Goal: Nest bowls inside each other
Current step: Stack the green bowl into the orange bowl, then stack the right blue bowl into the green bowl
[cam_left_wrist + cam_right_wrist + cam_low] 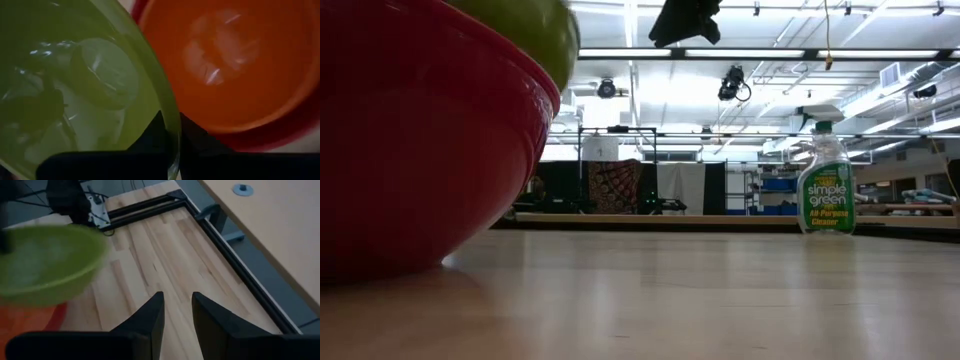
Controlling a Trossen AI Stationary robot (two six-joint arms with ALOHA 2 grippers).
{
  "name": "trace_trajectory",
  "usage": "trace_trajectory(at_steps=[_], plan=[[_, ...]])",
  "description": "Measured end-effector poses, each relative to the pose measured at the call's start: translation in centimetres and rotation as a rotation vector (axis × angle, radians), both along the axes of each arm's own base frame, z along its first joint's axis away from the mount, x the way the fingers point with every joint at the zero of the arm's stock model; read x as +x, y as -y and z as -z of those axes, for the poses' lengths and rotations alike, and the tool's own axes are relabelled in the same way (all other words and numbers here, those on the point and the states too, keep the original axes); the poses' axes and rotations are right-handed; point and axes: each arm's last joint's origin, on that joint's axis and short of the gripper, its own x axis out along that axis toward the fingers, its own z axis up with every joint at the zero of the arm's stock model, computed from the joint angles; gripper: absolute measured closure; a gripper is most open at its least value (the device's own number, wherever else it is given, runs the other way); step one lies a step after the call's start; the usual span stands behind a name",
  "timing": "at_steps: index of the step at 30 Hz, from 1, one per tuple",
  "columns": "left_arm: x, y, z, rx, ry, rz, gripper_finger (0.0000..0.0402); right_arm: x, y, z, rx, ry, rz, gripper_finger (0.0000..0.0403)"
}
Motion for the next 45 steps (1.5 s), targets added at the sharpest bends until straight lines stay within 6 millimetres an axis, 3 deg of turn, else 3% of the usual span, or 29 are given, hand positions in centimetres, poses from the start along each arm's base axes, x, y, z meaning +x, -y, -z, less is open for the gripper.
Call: trace_trajectory(at_steps=[8,12,17,26,36,39,45], plan=[[-2.6,6.3,0.3,-0.021,0.045,0.319,0.0388,0.1,-0.4,0.0,0.042,0.015,0.024,0.0295],[-2.5,8.9,2.2,0.078,-0.014,0.430,0.0388,0.1,-0.8,0.0,0.063,0.021,0.028,0.0295],[-1.4,10.7,5.1,0.213,-0.131,0.489,0.0388,0.2,-1.4,0.0,0.069,0.023,0.015,0.0295],[0.6,11.7,8.3,0.245,-0.273,0.390,0.0376,0.4,-2.1,0.0,0.069,0.023,-0.006,0.0295],[1.3,11.8,8.2,0.112,-0.227,0.110,0.0285,0.4,-2.4,0.1,0.126,0.014,-0.075,0.0295],[1.1,11.8,7.6,0.055,-0.235,0.043,0.0247,0.1,-2.7,0.5,0.190,-0.035,-0.145,0.0295],[0.7,11.4,4.1,-0.093,-0.166,-0.037,0.0186,-1.5,-4.4,2.0,0.230,-0.272,-0.320,0.0295]])
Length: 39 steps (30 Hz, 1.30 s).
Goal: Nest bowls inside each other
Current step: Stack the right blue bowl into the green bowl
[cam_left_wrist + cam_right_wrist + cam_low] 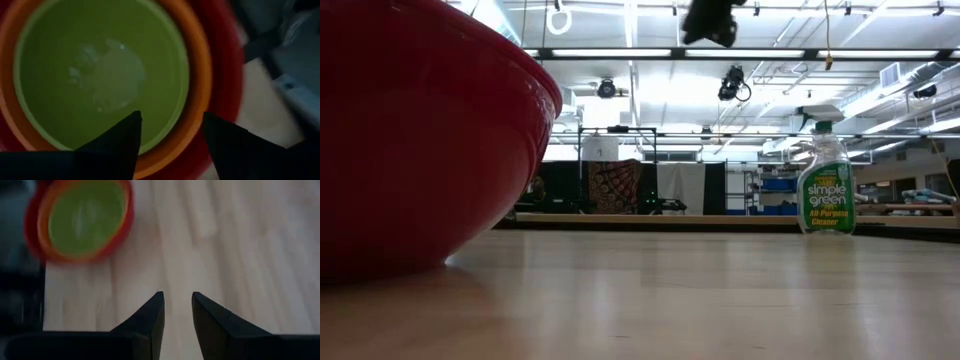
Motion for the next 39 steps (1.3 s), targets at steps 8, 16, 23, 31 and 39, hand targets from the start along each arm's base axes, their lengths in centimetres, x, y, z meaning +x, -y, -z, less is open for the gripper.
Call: trace_trajectory(at_steps=[8,16,23,31,39], plan=[[-1.8,-3.4,-4.3,-0.092,0.178,-0.272,0.0192,-1.7,-2.2,1.5,-0.005,-0.211,-0.173,0.0290],[-4.5,-7.6,-7.8,-0.163,0.454,-0.582,0.0232,-4.7,-3.2,7.0,0.072,-0.616,-0.244,0.0242],[-5.8,-9.3,-9.2,-0.263,0.531,-0.671,0.0245,-7.1,-3.2,10.8,0.078,-0.865,-0.308,0.0187],[-5.8,-9.5,-9.2,-0.258,0.546,-0.684,0.0245,-9.9,-3.9,15.7,0.137,-1.016,-0.471,0.0147],[-5.5,-9.8,-9.2,-0.238,0.555,-0.690,0.0246,-11.3,-4.6,19.3,0.094,-1.013,-0.531,0.0172]])
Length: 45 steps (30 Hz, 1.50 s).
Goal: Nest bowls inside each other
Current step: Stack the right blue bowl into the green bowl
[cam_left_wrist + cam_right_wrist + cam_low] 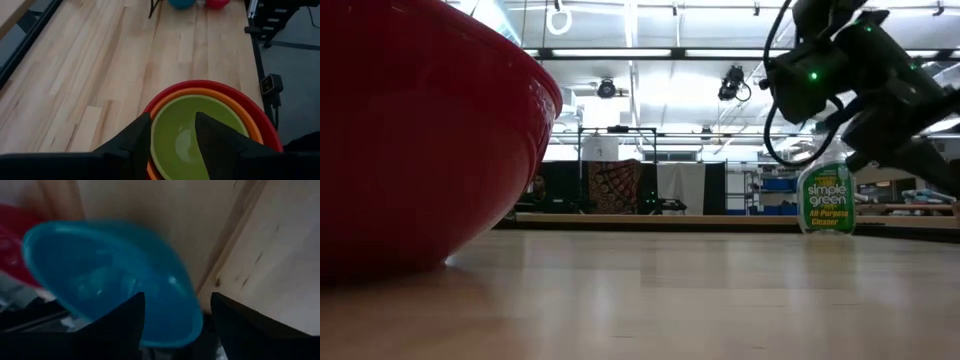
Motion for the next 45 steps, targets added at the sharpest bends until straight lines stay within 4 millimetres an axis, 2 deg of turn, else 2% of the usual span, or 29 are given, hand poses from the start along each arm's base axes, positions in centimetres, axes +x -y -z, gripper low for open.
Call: trace_trajectory(at_steps=[12,23,27,31,34,45], plan=[[0.2,-0.3,0.0,0.012,-0.002,-0.012,0.0246,0.4,-0.7,1.9,0.007,0.136,-0.034,0.0250],[0.2,-0.3,0.0,0.013,-0.002,-0.012,0.0246,0.4,-0.8,1.7,0.040,0.134,-0.025,0.0384],[0.2,-0.3,0.0,0.013,-0.002,-0.012,0.0246,0.7,-0.9,1.5,0.043,0.145,-0.013,0.0382],[0.2,-0.3,0.0,0.013,-0.002,-0.012,0.0246,2.0,-0.8,0.3,0.024,0.204,0.009,0.0377],[0.2,-0.3,0.0,0.013,-0.002,-0.012,0.0246,3.6,-0.3,-1.3,0.002,0.278,0.048,0.0385],[0.0,-0.6,0.2,0.073,-0.002,-0.044,0.0246,9.5,2.4,-9.3,-0.001,0.675,0.344,0.0382]])
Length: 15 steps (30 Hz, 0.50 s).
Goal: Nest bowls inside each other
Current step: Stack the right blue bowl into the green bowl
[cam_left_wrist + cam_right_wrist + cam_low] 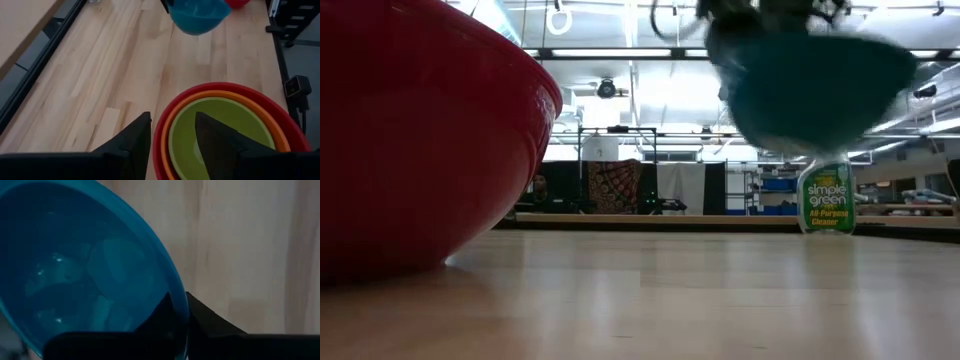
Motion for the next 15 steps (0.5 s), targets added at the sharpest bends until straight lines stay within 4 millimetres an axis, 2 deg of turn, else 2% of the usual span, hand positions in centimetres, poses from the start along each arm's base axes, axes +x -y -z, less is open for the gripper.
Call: trace_trajectory(at_steps=[4,8,13,15], plan=[[0.0,0.0,0.0,-0.007,0.000,-0.007,0.0246,1.9,0.2,-3.4,0.050,0.191,0.073,0.0382],[-0.1,0.0,0.1,-0.005,-0.007,-0.006,0.0246,3.3,-0.9,-6.0,0.066,0.364,0.125,0.0381],[-0.2,0.1,0.1,-0.025,-0.055,0.056,0.0246,4.6,-2.6,-7.6,0.111,0.471,0.219,0.0381],[-0.2,0.1,0.2,-0.031,-0.077,0.086,0.0246,5.7,-3.5,-7.4,0.135,0.460,0.232,0.0380]])
